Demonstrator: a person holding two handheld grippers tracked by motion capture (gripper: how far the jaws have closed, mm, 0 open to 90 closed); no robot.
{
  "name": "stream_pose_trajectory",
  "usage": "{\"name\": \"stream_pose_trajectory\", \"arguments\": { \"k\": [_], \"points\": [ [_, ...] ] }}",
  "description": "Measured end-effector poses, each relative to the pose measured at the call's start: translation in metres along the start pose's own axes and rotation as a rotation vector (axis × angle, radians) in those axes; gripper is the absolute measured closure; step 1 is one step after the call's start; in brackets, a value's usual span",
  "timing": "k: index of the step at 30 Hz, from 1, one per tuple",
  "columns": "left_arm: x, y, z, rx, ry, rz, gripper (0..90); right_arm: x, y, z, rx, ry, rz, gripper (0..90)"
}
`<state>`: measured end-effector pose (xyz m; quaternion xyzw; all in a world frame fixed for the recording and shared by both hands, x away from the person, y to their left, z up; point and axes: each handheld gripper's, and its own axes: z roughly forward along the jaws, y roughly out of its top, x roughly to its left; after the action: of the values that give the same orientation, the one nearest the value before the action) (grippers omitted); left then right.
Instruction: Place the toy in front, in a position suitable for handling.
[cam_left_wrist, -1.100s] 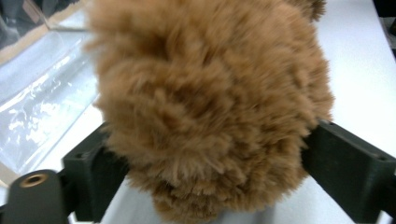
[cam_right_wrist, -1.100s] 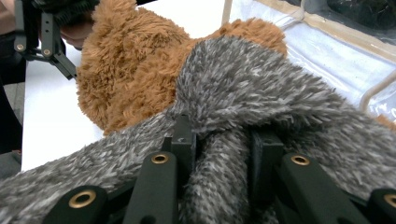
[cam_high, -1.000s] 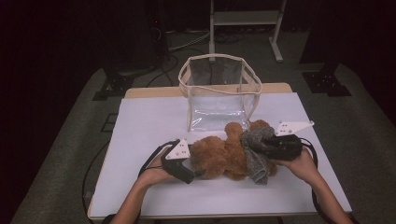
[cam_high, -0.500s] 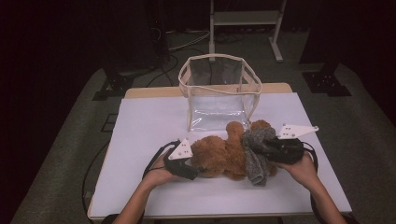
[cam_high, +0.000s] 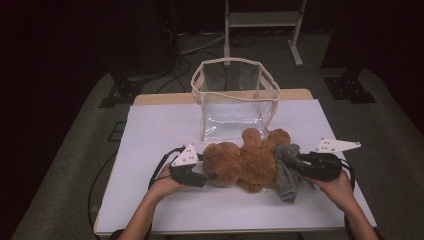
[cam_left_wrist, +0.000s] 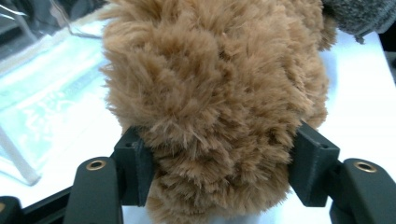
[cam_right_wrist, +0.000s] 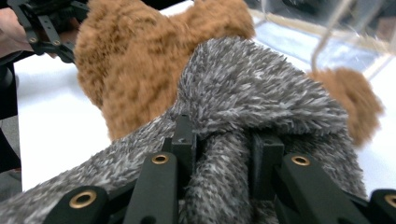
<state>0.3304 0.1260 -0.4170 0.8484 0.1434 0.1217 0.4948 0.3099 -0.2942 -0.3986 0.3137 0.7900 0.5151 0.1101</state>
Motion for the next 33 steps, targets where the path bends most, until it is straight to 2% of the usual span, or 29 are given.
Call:
{"name": "stream_pose_trajectory", "arguments": {
  "k": [1,3,4,5,6,7,9,12,13,15,18,19,20,21,22,24,26,27,29,33],
  "points": [
    [0.0,0.0,0.0,0.009,-0.001,-0.003,31.7,-0.005,-0.006,-0.002,0.002,-0.003,0.027,67.9],
    [0.001,-0.001,0.001,0.014,-0.003,-0.005,27.5,-0.01,-0.016,-0.002,0.039,-0.016,0.049,68.0],
    [0.001,-0.002,0.004,0.034,0.001,-0.003,22.6,-0.013,-0.024,0.001,0.089,-0.024,0.064,68.2],
    [0.0,-0.002,0.006,0.044,0.01,-0.009,18.8,-0.013,-0.03,0.003,0.1,-0.021,0.073,68.3],
    [0.0,-0.002,0.008,0.042,0.013,-0.016,15.7,-0.014,-0.036,0.004,0.088,0.0,0.098,68.3],
    [-0.001,-0.001,0.01,0.039,0.015,-0.022,14.3,-0.014,-0.036,0.003,0.093,0.0,0.098,68.4],
    [-0.001,0.0,0.011,0.037,0.025,-0.025,14.5,-0.013,-0.033,0.0,0.121,-0.021,0.074,68.6],
    [-0.001,0.0,0.011,0.033,0.031,-0.019,24.2,-0.015,-0.026,-0.007,0.115,-0.03,0.066,68.8],
    [-0.001,0.0,0.011,0.028,0.032,-0.023,25.9,-0.013,-0.012,-0.014,0.061,-0.012,0.065,68.7],
    [-0.002,0.001,0.012,0.019,0.033,-0.018,26.7,-0.006,0.007,-0.016,0.037,0.002,0.026,68.7],
    [-0.003,0.003,0.012,0.016,0.028,-0.009,26.7,0.006,0.042,-0.005,0.035,0.029,-0.063,68.7],
    [-0.003,0.003,0.012,0.016,0.027,-0.002,26.7,0.006,0.042,-0.005,0.035,0.029,-0.063,68.7],
    [-0.004,0.004,0.012,0.015,0.026,0.003,26.6,0.013,0.063,0.009,0.043,0.055,-0.109,68.6],
    [-0.004,0.004,0.012,0.015,0.026,0.003,26.6,0.013,0.063,0.009,0.043,0.055,-0.109,68.6],
    [-0.004,0.003,0.011,0.014,0.023,0.011,26.6,0.017,0.076,0.026,0.071,0.066,-0.145,68.4],
    [-0.004,0.002,0.01,0.02,0.02,0.019,26.4,0.016,0.079,0.043,0.114,0.059,-0.166,68.3],
    [-0.004,0.001,0.01,0.017,0.017,0.014,24.1,0.01,0.071,0.056,0.171,0.04,-0.165,67.8],
    [-0.003,-0.002,0.011,0.027,0.011,0.018,22.3,0.006,0.064,0.06,0.171,0.063,-0.125,67.9],
    [-0.001,-0.005,0.011,0.014,0.008,0.009,17.9,0.0,0.056,0.059,0.151,0.085,-0.087,68.3],
    [0.003,-0.009,0.012,0.028,0.009,-0.005,8.0,0.002,0.05,0.054,0.15,0.088,-0.087,68.4]
  ]
}}
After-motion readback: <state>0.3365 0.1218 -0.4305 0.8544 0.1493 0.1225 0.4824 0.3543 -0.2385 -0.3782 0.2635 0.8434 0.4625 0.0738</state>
